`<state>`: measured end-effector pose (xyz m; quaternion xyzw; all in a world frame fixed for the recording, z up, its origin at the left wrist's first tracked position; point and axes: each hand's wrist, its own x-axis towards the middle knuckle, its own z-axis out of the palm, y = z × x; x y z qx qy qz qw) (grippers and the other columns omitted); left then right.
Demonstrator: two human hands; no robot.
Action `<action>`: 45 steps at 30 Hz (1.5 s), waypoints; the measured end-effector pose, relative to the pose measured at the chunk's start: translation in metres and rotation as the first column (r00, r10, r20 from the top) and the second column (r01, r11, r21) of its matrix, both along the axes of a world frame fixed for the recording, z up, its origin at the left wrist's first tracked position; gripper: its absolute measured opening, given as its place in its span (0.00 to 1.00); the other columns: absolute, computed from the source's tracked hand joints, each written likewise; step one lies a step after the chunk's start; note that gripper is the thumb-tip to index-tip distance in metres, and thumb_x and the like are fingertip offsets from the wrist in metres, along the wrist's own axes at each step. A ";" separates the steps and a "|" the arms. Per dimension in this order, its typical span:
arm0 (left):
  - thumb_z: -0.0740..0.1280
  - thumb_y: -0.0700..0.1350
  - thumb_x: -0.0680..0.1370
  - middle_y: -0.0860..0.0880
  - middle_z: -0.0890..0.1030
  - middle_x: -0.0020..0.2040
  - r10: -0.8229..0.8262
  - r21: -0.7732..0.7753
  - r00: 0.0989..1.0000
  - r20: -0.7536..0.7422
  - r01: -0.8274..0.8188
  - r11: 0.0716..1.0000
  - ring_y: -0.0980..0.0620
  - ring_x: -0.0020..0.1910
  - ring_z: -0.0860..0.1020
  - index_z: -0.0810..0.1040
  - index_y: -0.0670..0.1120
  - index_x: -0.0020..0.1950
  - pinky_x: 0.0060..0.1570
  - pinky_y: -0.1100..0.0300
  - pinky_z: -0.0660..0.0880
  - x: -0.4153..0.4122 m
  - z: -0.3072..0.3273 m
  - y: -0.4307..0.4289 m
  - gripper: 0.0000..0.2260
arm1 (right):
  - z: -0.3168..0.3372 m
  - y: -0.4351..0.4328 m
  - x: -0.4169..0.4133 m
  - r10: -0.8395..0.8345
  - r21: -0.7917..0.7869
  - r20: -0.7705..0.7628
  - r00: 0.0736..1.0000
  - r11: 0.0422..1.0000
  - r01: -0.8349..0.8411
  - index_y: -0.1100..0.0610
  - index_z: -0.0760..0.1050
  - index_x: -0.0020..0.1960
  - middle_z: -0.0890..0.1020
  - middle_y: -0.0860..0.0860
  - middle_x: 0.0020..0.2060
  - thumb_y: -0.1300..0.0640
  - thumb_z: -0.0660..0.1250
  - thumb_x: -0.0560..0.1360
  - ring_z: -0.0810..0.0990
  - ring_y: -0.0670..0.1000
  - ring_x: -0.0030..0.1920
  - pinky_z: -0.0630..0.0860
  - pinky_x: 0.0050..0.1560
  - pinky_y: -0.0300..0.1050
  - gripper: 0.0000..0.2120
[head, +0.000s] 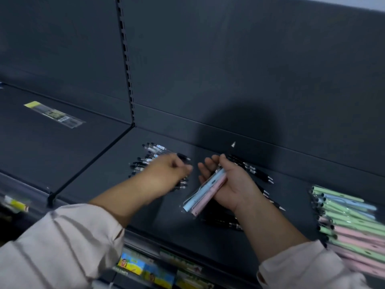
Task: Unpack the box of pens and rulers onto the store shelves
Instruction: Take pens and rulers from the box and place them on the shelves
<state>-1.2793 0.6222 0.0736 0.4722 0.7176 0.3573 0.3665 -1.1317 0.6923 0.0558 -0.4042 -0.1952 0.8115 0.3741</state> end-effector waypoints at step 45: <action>0.70 0.40 0.74 0.48 0.79 0.34 -0.181 -0.042 0.957 0.227 0.195 0.980 0.53 0.31 0.75 0.79 0.45 0.50 0.36 0.59 0.70 0.043 0.004 0.028 0.05 | -0.017 0.028 0.125 -0.270 0.267 0.431 0.861 0.950 0.164 0.62 0.74 0.47 0.78 0.59 0.44 0.70 0.59 0.78 0.81 0.53 0.42 0.79 0.36 0.39 0.07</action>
